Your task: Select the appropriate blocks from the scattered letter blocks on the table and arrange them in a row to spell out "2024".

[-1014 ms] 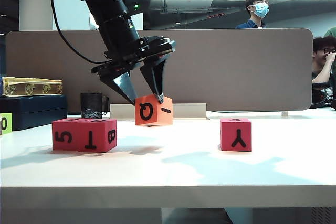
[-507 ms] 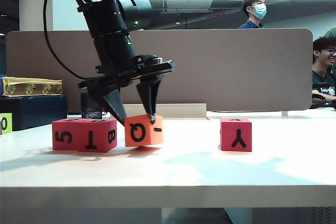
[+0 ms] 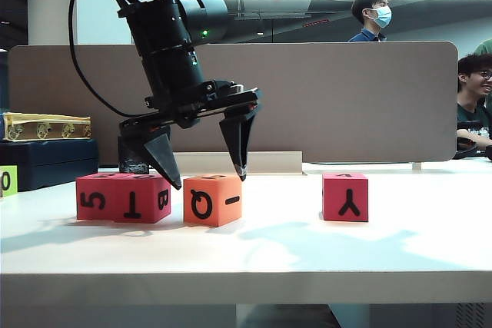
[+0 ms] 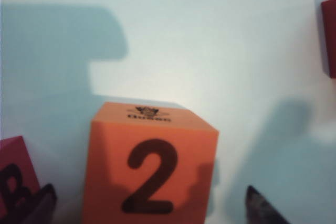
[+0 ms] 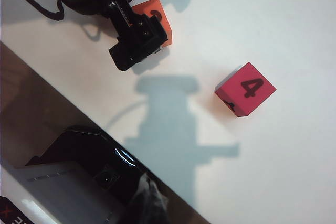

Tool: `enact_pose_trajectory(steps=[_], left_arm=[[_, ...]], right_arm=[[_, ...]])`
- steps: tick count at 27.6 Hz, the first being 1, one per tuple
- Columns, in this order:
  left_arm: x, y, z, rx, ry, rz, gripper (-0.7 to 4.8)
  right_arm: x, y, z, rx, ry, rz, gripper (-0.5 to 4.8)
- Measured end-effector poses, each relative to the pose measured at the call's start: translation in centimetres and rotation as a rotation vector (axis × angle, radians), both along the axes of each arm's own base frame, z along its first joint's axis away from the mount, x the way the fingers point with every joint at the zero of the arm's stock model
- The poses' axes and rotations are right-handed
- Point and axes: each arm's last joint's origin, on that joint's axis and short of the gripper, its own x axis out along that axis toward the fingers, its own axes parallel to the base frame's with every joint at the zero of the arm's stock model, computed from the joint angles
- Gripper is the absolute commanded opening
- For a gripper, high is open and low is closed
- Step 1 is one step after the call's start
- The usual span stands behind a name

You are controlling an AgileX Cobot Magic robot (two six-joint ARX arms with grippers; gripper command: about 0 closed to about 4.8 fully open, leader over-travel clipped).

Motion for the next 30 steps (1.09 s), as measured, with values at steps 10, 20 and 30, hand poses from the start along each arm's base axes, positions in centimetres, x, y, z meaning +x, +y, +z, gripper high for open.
enact_pose_trajectory(steps=[10, 20, 30], left_arm=[[0.6, -0.4, 8.6, -0.054, -0.151, -0.06, 4.67], [-2.7, 3.9, 17.5, -0.038, -0.361, -0.038, 4.26], [-7.1, 6.5, 20.8, -0.004, -0.391, -0.114, 0.71]], right_arm=[[0.2, -0.2, 0.0, -0.035, -0.03, -0.035, -0.05], [6.5, -0.1, -4.6, -0.209, 0.036, -0.221, 0.02], [10.8, 0.6, -8.6, -0.138, 0.157, -0.267, -0.04]])
